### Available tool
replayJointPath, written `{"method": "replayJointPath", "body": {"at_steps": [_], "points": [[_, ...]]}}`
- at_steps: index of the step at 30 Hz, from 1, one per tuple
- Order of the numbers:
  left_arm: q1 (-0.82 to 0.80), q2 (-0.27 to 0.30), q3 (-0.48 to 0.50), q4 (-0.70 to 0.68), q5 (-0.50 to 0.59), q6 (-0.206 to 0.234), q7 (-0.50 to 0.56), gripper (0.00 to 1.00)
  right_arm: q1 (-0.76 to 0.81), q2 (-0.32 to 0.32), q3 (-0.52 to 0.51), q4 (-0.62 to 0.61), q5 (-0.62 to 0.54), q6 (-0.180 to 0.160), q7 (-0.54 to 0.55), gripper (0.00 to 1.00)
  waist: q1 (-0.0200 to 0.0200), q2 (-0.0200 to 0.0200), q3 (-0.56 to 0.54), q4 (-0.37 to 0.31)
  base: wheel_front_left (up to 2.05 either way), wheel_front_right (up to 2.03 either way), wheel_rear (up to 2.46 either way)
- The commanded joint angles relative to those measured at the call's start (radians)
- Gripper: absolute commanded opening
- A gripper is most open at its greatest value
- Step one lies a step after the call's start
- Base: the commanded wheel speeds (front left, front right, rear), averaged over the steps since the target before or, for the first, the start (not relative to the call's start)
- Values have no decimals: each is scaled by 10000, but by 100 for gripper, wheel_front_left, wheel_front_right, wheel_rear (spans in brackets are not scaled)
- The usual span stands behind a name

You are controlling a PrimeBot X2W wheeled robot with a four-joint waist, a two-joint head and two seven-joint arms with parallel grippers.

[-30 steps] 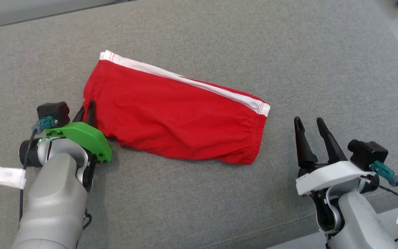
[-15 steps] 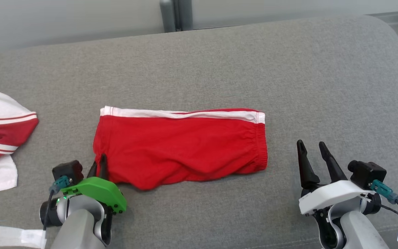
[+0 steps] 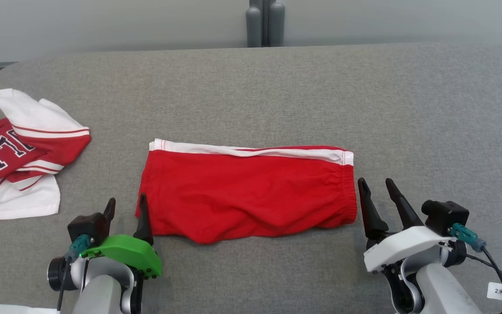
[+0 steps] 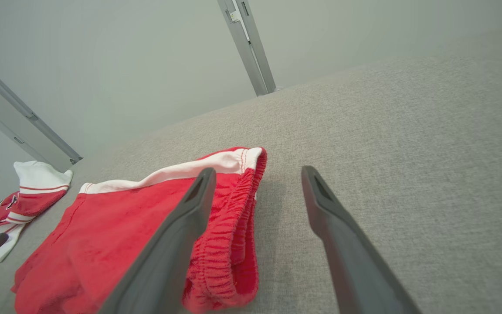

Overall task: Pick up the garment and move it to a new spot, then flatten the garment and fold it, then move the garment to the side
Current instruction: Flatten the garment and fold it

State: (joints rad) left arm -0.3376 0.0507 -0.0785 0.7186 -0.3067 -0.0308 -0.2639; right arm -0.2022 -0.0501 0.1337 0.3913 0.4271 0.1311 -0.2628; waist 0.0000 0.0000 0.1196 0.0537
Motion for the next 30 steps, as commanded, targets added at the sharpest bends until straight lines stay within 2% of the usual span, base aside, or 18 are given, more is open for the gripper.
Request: {"method": "replayJointPath", "body": {"at_steps": [1, 5, 17, 19, 24, 25, 26, 27, 30], "points": [[249, 9, -50, -166, 68, -27, -5, 100, -198, -19, 109, 226, -71, -7, -28, 100, 0, 0, 100, 322, 0, 0, 0], [344, 5, -265, -480, 4, -46, -5, 100, -468, -21, 213, 750, -7, -7, -28, 100, 0, 0, 149, 609, 0, 0, 0], [540, 9, -824, -1086, -50, 14, -6, 100, -1516, -28, 266, 3592, -441, -7, -28, 100, 0, 0, 453, 1358, 0, 0, 0], [563, 11, -906, -1108, -31, 30, -6, 100, -1615, -19, 469, 4230, -218, -9, 0, 100, 0, 0, 464, 1459, 0, 0, 0], [567, 9, -1023, -1161, -34, 53, -6, 100, -1729, 31, 1070, 4885, 416, -3, 67, 100, 0, 0, 461, 1570, 0, 0, 0], [575, 10, -1032, -1169, -24, 52, -6, 100, -1751, 57, 1221, 4943, 546, 0, 70, 78, 0, 0, 453, 1585, 0, 0, 0], [589, 10, -1041, -1177, -14, 50, -6, 100, -1770, 70, 1350, 4976, 686, 0, 70, 36, 0, 0, 444, 1595, 0, 0, 0], [605, 8, -1045, -1183, -4, 49, -6, 100, -1787, 74, 1449, 5004, 800, 0, 69, 2, 0, 0, 431, 1602, 0, 0, 0], [678, 8, -1051, -1120, 56, 24, -6, 100, -1785, -8, 1341, 4895, 1060, -4, 52, 0, 0, 0, 360, 1570, 0, 0, 0]]}}
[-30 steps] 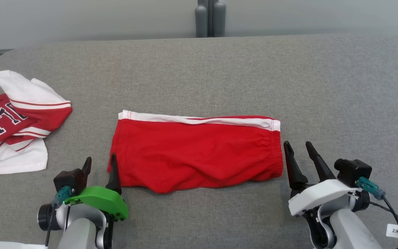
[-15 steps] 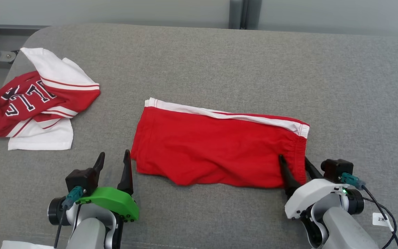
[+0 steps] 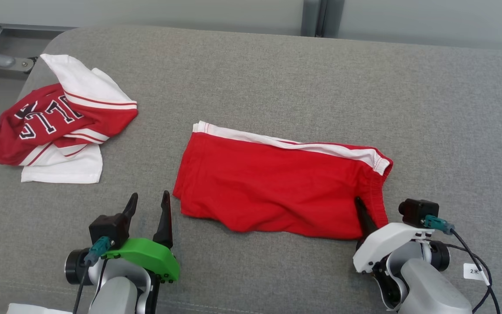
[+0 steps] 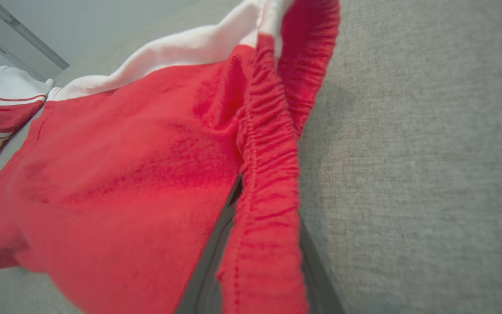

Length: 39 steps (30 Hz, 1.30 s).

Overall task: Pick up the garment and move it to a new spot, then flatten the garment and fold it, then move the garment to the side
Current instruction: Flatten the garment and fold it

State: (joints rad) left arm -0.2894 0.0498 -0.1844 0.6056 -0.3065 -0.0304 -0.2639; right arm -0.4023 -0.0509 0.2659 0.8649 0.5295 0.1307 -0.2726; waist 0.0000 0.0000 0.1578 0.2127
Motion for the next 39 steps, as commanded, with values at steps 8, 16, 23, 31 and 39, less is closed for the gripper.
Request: {"method": "replayJointPath", "body": {"at_steps": [8, 16, 23, 31, 39], "points": [[292, 19, 108, 50, 37, 15, -6, 100, 282, -147, -1009, -242, -134, -11, 90, 0, 0, 0, -209, -378, 0, 0, 0], [399, 19, -33, 48, -116, 14, -4, 100, 303, -645, -1496, -267, -81, -10, 81, 0, 0, 0, -296, -750, 0, 0, 0], [429, 20, -78, 122, -187, 12, -6, 100, 214, -1075, -1544, -76, -234, -10, 81, 0, 0, 0, -375, -996, 0, 0, 0], [501, 22, -148, 219, -186, -11, -4, 100, 55, -704, -246, -1538, 110, -2, 81, 0, 0, 0, -413, -1065, 0, 0, 0], [523, 22, -450, 262, -394, -17, -6, 100, -337, -609, 2689, -2866, 1342, -2, 218, 0, 0, 0, -472, -661, 0, 0, 0]]}}
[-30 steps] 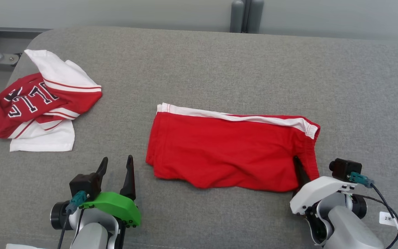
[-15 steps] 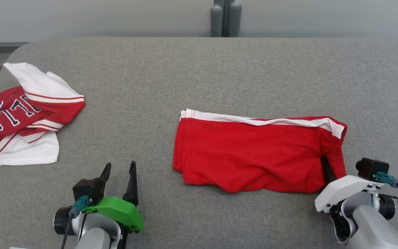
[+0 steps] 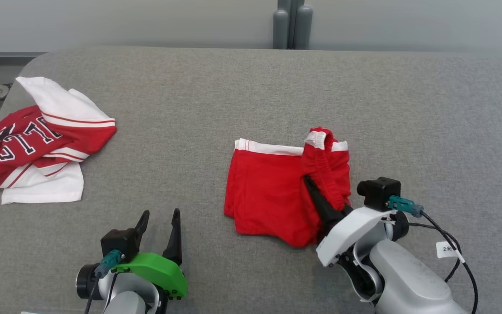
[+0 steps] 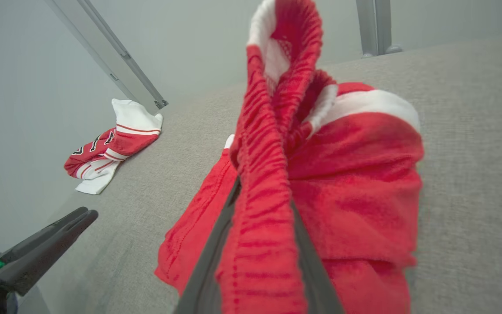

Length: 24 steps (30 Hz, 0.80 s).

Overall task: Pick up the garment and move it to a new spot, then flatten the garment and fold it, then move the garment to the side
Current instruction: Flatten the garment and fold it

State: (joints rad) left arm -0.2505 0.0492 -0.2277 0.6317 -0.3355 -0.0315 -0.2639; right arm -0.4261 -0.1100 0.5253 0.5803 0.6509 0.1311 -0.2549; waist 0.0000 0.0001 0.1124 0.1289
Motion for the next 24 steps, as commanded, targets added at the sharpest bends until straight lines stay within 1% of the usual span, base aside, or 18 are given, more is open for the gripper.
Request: {"method": "replayJointPath", "body": {"at_steps": [1, 5, 9, 10, 11, 12, 15, 19, 21, 24], "points": [[127, 27, -87, -5, -137, 6, -6, 100, -192, -2, 316, -23, 222, -6, 30, 0, 0, -1, -22, 289, 0, 0, 0], [56, 27, -280, -18, -212, 68, -6, 100, -712, 161, 906, 343, 494, -6, -22, 0, 0, -1, -10, 848, 0, 0, 0], [-95, 29, -437, 3, -65, 81, -6, 100, -1299, 273, 1099, 1030, 501, -6, -76, 0, 0, -1, 99, 1426, 0, 0, 0], [-127, 27, -449, 18, -49, 62, -6, 100, -1406, 312, 1028, 1237, 589, -6, -94, 15, 0, -1, 123, 1562, 0, 0, 0], [-140, 24, -466, 19, -27, 50, -4, 100, -1494, 348, 1017, 1453, 550, -6, -98, 45, 0, -1, 142, 1675, 0, 0, 0], [-143, 24, -480, 6, -51, 50, -4, 100, -1591, 396, 1031, 1631, 520, -6, -98, 100, 0, -1, 168, 1772, 0, 0, 0], [-111, 26, -420, -55, -80, 82, -6, 100, -1843, 481, 1016, 1929, 476, -6, -105, 100, 0, -1, 192, 1889, 0, 0, 0], [-88, 20, -193, -98, -52, 150, -4, 100, -1770, 494, 898, 1868, 407, -6, -102, 100, 0, -1, 176, 1736, 0, 0, 0], [-61, 18, -44, -157, 22, 176, -6, 100, -1614, 495, 766, 1739, 357, -6, -102, 100, 0, -1, 111, 1541, 0, 0, 0], [42, 27, 227, -286, 117, 218, -6, 100, -1268, 354, 186, 1444, 97, -6, -103, 100, 0, -1, -10, 1135, 0, 0, 0]]}}
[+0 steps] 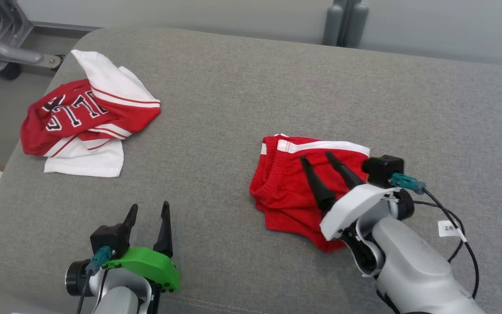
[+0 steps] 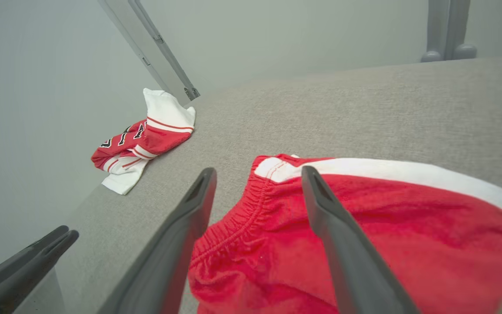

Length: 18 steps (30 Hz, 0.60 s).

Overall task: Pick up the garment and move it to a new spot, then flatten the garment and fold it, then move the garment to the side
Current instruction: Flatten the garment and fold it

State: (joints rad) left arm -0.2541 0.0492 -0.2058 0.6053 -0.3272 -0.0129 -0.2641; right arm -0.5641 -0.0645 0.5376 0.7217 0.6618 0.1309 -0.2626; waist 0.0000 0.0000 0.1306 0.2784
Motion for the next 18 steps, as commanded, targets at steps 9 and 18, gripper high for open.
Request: {"method": "replayJointPath", "body": {"at_steps": [9, 18], "points": [[535, 24, 824, -506, 881, 106, -2, 100, 1892, -491, -3030, -1342, -2742, -3, -28, 100, 0, 0, -575, -1697, 0, 0, 0], [1216, 38, 1488, -863, 1538, -39, -2, 100, 3550, -33, -4969, -2494, -4734, -4, -28, 100, 0, 0, -1063, -2505, 0, 0, 0]]}}
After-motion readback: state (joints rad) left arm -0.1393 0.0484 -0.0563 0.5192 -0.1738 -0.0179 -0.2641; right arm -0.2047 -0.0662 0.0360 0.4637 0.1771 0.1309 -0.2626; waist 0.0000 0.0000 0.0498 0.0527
